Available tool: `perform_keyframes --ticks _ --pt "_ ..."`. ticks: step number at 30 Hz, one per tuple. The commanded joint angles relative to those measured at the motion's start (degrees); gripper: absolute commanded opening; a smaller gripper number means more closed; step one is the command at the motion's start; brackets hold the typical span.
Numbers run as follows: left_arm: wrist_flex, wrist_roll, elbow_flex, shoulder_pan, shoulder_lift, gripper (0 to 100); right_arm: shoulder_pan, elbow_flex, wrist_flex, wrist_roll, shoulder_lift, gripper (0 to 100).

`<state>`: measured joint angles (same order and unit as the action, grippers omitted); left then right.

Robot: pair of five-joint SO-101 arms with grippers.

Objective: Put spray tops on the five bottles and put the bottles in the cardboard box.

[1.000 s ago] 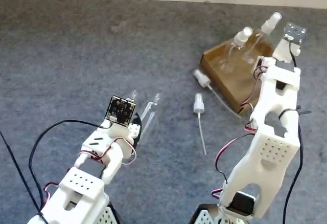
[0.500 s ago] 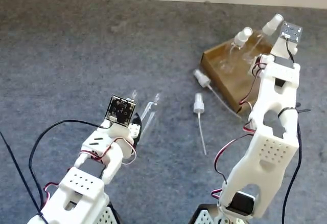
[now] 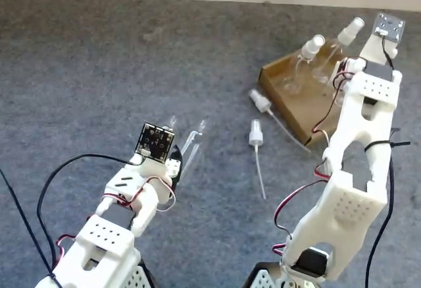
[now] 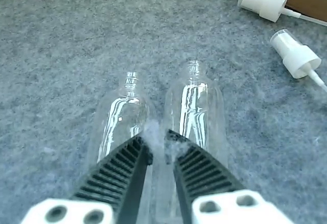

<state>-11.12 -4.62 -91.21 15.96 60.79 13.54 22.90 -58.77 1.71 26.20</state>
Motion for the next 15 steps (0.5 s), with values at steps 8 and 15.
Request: perform_keyframes --ticks 8,15 --pt "0.9 0.5 0.6 -0.7 0.6 1 -0.7 9.5 -14.0 -0.2 -12.3 26.1" --pt "0.9 0.5 0.6 -2.3 0.6 1 -0.7 11.4 -23.8 -0.5 -20.4 26.1"
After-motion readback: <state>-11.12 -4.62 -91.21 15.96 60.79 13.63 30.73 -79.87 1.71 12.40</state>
